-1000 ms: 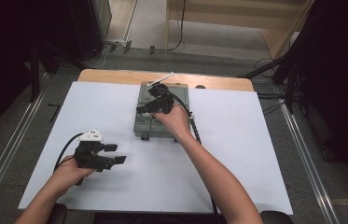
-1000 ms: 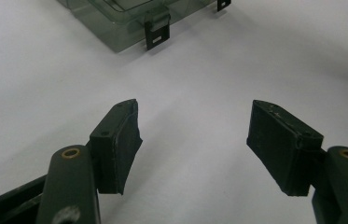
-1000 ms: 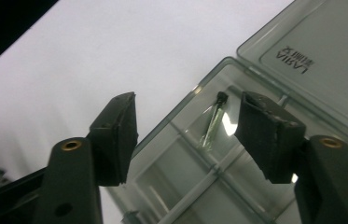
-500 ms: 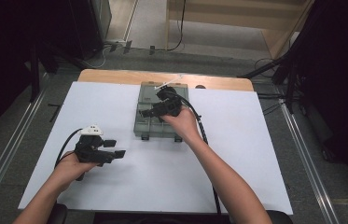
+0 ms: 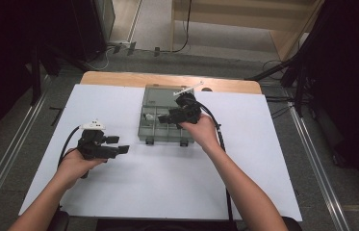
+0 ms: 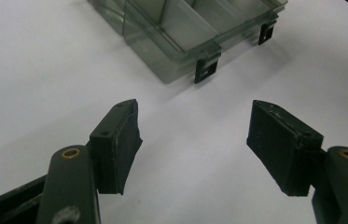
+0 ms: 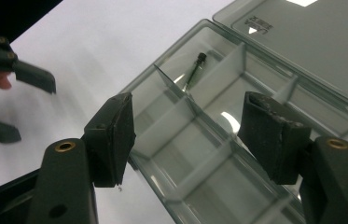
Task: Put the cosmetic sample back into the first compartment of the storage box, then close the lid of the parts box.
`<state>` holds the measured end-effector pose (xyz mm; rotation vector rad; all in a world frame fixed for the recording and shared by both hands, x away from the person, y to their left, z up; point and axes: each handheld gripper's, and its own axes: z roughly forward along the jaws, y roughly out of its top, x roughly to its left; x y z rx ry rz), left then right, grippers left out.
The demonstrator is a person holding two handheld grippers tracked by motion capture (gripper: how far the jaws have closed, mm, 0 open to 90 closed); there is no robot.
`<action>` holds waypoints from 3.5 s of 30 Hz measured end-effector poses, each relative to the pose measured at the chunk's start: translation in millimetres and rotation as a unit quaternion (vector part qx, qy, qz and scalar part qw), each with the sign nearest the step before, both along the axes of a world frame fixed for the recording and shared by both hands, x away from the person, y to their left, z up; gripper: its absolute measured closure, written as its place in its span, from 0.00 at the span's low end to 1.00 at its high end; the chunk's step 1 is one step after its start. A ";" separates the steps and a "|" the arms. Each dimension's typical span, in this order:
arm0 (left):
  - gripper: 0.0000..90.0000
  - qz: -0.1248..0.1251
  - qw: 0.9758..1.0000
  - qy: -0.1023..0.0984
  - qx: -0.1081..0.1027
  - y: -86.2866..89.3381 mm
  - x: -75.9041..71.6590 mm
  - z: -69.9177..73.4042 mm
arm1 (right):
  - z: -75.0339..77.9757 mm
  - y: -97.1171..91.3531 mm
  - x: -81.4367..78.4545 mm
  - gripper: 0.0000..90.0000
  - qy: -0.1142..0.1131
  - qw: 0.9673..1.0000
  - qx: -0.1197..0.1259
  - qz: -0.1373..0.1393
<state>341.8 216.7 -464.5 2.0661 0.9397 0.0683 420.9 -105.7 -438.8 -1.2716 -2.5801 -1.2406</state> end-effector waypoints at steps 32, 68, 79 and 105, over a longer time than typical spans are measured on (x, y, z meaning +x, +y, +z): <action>0.38 0.019 1.000 0.005 0.009 -34.3 58.9 7.0 | -14.0 -64.9 -6.2 0.35 -0.007 0.999 0.017 -0.043; 0.38 0.075 0.997 0.007 0.020 -74.5 141.6 5.6 | -28.7 -85.2 48.1 0.39 0.001 0.993 0.005 -0.118; 0.38 0.114 0.993 0.017 0.015 -80.6 163.4 -4.8 | -39.6 -78.8 67.6 0.38 0.015 0.989 -0.013 -0.147; 0.38 0.159 0.985 0.057 0.010 -91.3 184.7 -33.0 | -62.6 -71.2 87.4 0.36 0.044 0.983 -0.004 -0.179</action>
